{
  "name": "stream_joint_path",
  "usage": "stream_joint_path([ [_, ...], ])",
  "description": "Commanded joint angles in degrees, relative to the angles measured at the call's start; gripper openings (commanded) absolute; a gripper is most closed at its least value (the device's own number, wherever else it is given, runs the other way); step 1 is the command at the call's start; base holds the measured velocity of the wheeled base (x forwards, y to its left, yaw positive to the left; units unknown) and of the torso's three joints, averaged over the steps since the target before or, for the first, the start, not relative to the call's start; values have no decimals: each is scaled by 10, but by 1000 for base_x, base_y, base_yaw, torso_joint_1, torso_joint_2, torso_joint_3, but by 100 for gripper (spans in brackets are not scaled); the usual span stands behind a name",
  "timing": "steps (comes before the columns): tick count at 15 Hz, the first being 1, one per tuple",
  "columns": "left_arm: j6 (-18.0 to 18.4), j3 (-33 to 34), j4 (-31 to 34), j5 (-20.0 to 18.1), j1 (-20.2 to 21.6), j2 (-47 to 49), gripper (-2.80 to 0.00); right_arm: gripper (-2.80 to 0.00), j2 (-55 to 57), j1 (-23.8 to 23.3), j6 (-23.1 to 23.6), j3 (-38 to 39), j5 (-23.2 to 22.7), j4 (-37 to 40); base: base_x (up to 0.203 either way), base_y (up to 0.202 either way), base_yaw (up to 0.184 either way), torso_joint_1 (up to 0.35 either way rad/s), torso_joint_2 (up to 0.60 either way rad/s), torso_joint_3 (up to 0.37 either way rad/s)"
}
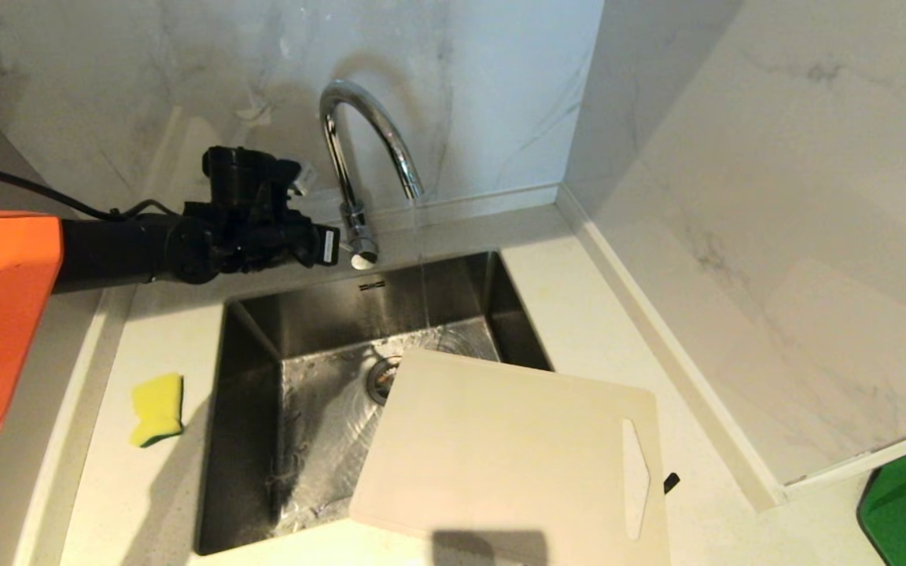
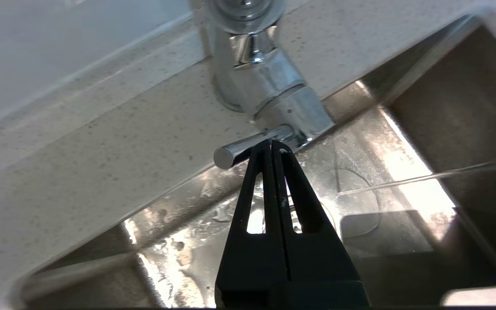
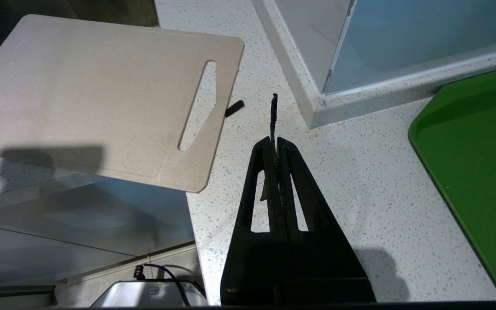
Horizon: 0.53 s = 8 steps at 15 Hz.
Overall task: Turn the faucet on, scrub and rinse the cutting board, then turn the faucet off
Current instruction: Turn off the tap
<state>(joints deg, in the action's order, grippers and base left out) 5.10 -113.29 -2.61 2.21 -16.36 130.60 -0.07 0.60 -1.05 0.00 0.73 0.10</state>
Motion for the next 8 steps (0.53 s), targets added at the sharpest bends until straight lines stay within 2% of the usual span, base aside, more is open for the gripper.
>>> stream_joint_path([
  [1, 12, 0, 0, 2, 0, 3, -280, -280, 0, 0, 0, 1, 0, 0, 0, 0, 0, 0, 0, 0],
  [3, 27, -1, -5, 2, 1, 3, -280, -280, 0, 0, 0, 1, 0, 0, 0, 0, 0, 0, 0, 0],
  [8, 28, -1, -13, 3, 2, 9, -280, -280, 0, 0, 0, 1, 0, 0, 0, 0, 0, 0, 0, 0],
])
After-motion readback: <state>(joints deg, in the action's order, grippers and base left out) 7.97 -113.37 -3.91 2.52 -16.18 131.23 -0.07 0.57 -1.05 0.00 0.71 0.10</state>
